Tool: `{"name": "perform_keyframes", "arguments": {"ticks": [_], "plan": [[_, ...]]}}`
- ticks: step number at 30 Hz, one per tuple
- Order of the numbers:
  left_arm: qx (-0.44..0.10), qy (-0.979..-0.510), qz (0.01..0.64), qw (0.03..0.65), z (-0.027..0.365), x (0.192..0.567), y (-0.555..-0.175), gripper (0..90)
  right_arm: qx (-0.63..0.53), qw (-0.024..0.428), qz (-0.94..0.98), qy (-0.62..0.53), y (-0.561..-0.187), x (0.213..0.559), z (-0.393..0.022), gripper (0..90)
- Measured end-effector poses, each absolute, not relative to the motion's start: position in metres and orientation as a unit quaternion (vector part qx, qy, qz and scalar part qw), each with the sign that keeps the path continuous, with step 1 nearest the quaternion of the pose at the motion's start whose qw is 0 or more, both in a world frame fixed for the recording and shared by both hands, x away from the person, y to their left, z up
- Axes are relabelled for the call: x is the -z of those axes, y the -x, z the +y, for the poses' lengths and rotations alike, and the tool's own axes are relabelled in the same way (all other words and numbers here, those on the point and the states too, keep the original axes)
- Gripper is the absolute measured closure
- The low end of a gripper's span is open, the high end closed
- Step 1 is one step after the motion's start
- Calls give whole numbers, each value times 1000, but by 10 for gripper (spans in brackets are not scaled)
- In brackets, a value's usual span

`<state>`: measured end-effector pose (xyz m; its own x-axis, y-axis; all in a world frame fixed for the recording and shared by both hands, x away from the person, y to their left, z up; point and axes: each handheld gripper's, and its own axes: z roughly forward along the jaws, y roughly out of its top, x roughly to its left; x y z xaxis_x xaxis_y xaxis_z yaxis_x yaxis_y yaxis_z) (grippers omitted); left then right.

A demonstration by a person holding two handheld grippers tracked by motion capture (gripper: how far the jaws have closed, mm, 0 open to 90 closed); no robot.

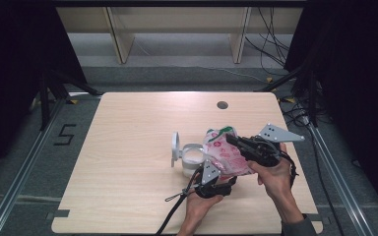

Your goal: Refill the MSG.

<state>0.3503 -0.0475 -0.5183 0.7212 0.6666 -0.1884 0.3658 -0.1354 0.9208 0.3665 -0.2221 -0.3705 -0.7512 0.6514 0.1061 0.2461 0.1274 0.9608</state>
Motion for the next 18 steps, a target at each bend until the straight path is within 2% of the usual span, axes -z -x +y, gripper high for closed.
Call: {"name": "perform_keyframes", "arguments": {"ticks": [3,5,9,18], "plan": [[-130,-741,348,559,-44,517,-350,343,-580,172,731,-315,-366,372,-226,900],[-131,-740,357,555,-44,516,-349,334,-584,188,725,-312,-368,374,-228,900],[-125,-734,365,558,-40,515,-342,304,-577,174,733,-315,-368,381,-235,900],[-138,-740,354,555,-34,508,-321,302,-581,172,720,-339,-359,392,-266,900]]}}
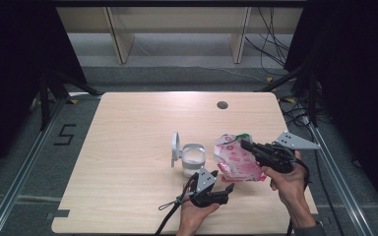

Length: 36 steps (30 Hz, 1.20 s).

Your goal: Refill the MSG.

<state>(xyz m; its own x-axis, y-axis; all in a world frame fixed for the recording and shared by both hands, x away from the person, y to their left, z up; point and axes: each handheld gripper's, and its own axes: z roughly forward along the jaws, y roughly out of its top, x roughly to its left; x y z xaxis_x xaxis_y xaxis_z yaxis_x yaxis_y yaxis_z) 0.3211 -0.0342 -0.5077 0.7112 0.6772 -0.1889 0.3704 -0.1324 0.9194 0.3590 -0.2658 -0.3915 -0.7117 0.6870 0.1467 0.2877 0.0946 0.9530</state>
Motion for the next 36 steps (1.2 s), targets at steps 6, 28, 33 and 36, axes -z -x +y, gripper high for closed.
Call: {"name": "perform_keyframes", "arguments": {"ticks": [6,28,33,36], "plan": [[-143,-735,354,560,-26,506,-319,302,-575,180,712,-362,-354,398,-285,900],[-134,-739,340,566,-12,503,-317,264,-490,250,738,-389,-366,427,-295,900],[-135,-745,340,557,-11,503,-317,259,-482,241,737,-408,-369,435,-297,899],[-134,-743,336,563,-11,503,-317,259,-476,252,740,-403,-372,435,-301,897]]}}
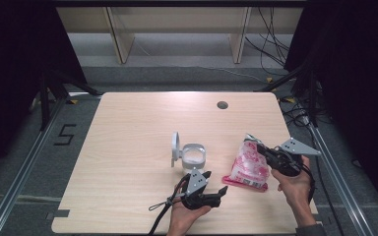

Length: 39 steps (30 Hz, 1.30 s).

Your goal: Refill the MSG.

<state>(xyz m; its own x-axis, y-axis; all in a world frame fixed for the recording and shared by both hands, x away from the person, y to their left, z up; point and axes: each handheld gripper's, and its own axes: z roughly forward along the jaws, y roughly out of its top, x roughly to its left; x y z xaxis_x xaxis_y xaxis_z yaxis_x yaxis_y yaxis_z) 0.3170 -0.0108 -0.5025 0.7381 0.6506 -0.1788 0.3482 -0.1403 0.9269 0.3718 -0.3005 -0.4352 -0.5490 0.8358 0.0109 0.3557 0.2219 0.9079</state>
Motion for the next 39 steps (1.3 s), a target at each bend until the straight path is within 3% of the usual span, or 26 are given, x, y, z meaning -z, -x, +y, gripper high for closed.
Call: {"name": "perform_keyframes", "arguments": {"ticks": [19,23,33,37,39], "plan": [[-140,-744,326,566,-9,489,-320,260,-449,265,736,-432,-390,454,-306,873],[-136,-743,323,570,-10,490,-322,260,-447,246,728,-459,-391,460,-307,849],[-142,-754,316,559,-7,483,-324,261,-443,254,707,-490,-390,465,-318,680],[-135,-751,314,565,-7,480,-326,261,-441,255,685,-522,-387,464,-320,560],[-133,-753,314,563,-8,479,-327,262,-435,265,688,-516,-387,465,-326,558]]}}
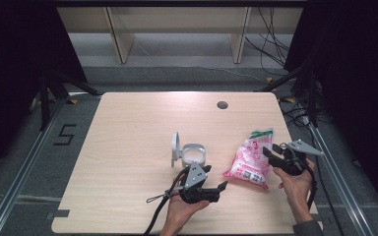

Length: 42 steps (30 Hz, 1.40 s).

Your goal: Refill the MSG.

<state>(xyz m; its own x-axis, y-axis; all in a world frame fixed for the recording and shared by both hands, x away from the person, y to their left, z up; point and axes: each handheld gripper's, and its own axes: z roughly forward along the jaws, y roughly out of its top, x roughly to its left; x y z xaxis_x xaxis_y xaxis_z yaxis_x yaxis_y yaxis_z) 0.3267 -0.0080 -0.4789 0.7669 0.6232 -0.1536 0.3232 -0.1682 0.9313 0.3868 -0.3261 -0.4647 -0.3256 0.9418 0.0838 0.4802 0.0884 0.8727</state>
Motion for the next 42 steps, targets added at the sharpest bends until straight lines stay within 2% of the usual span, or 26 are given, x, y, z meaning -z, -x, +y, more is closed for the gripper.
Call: {"name": "perform_keyframes", "arguments": {"ticks": [5,7,8,9,10,13,19,22,29,33,38,42], "plan": [[-134,-762,301,557,-11,474,-327,262,-437,261,670,-541,-380,462,-326,498],[-136,-764,298,555,-11,471,-327,262,-440,279,671,-528,-380,460,-329,482],[-135,-765,295,556,-10,470,-327,262,-437,270,663,-545,-377,458,-327,474],[-135,-768,293,553,-10,467,-327,263,-442,285,662,-534,-377,458,-328,465],[-131,-766,292,557,-10,466,-327,264,-447,273,652,-548,-373,456,-326,455],[-122,-772,286,555,-8,461,-329,267,-448,295,659,-527,-372,455,-325,440],[-123,-780,278,547,-5,451,-332,293,-449,286,669,-518,-364,452,-310,428],[-124,-789,276,535,-4,447,-333,296,-460,267,671,-516,-361,453,-303,423],[-137,-807,266,510,3,442,-332,314,-457,260,683,-507,-358,453,-301,419],[-139,-804,266,514,13,441,-328,330,-464,250,689,-497,-357,455,-302,419],[-139,-796,274,521,26,445,-322,366,-459,258,686,-501,-356,456,-299,420],[-121,-787,283,535,33,450,-322,414,-460,258,687,-500,-354,457,-297,420]]}}
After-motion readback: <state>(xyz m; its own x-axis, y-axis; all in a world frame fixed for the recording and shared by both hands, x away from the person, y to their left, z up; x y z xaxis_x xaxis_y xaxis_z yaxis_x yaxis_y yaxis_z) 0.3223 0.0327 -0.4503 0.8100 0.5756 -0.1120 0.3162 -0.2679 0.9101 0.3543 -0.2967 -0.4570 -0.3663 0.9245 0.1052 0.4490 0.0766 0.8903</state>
